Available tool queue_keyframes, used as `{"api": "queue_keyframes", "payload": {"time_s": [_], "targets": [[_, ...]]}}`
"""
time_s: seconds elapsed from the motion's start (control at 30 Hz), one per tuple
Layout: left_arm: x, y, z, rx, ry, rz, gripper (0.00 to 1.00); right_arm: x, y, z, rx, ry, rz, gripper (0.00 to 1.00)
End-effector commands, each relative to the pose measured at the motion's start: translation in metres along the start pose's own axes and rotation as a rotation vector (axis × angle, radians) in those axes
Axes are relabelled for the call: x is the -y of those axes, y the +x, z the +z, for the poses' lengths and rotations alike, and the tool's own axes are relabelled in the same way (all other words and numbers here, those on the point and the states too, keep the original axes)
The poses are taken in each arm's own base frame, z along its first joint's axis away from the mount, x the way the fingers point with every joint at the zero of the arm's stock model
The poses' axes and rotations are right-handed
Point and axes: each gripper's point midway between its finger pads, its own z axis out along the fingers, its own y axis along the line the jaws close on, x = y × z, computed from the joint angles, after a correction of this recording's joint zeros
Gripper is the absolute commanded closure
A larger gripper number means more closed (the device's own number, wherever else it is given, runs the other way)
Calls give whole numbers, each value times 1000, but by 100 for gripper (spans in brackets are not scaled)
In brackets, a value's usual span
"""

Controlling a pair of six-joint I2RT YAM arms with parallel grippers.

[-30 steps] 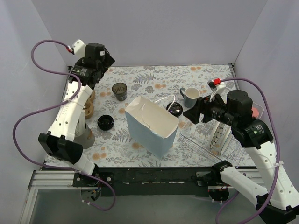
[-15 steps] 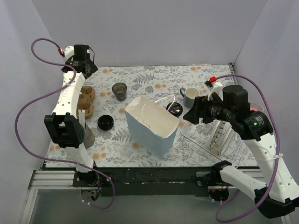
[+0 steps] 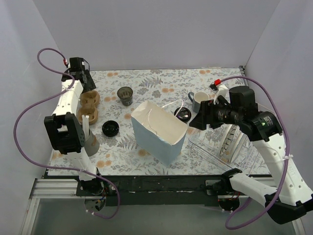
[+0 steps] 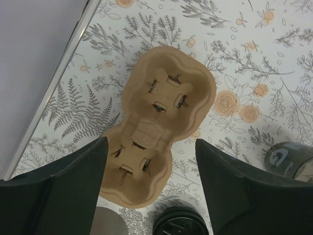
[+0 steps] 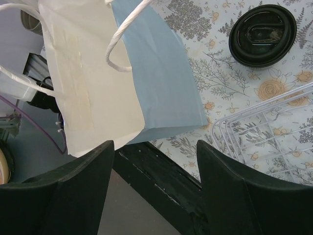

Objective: Pack the takeout coffee

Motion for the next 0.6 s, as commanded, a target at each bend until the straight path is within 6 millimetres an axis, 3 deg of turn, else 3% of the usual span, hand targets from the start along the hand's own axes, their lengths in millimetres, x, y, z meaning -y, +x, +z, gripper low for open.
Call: {"api": "queue_keyframes", "payload": {"time_s": [0.0, 0.13, 0.57], "targets": [[8, -7, 6, 36, 80, 93, 30, -9, -12, -6, 24, -32, -54, 25], [-3, 18, 23, -16, 32, 155, 33, -7, -12, -2, 7, -28, -56, 25], [4, 52, 59, -126, 78, 199, 46, -7, -21, 1, 1, -17, -51, 26]]}}
